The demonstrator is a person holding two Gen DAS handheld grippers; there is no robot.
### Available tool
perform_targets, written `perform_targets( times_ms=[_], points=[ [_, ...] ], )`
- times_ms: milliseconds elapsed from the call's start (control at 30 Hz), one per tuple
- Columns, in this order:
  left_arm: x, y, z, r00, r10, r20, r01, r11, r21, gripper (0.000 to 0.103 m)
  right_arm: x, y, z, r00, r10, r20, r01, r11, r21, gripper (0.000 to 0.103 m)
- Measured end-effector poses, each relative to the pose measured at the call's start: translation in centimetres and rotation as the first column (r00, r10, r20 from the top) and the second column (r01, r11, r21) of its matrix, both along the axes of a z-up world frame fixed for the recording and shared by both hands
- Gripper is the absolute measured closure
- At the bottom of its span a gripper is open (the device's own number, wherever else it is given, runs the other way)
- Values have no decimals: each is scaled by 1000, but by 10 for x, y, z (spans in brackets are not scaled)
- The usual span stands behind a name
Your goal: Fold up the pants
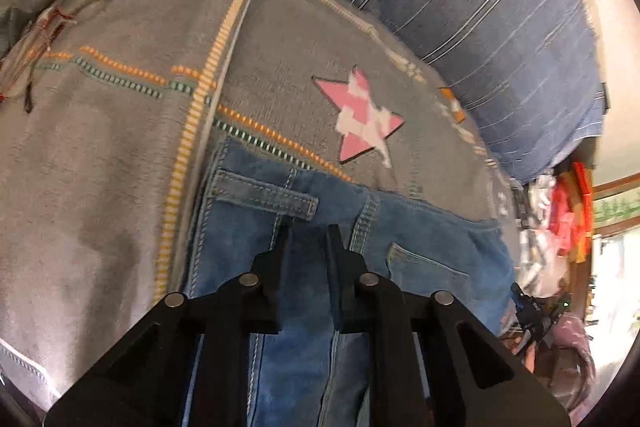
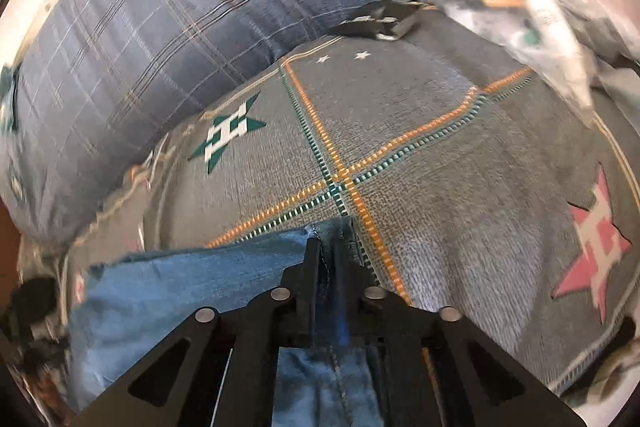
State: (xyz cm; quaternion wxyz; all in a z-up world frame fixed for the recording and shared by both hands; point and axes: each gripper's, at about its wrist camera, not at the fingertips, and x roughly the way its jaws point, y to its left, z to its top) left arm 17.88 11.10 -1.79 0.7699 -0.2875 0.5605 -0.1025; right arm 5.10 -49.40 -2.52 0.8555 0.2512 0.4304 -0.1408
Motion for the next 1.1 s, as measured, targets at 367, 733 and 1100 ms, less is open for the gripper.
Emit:
perform_targets(
  times_ms=[367, 733, 1100],
  points=[
    [-4, 14, 5, 1000, 27, 8, -25, 989, -144, 42, 93, 204, 43, 809, 586, 46, -576, 807, -130, 65],
    [6, -18, 1, 996, -94, -4, 93, 990, -109, 82, 135, 281, 9, 698, 691, -188, -716, 661, -225, 99],
    [-17, 33, 29, 999, 23, 30, -20, 995, -96, 89, 134, 259, 15, 817, 569, -92, -575, 793, -202, 90]
  ],
)
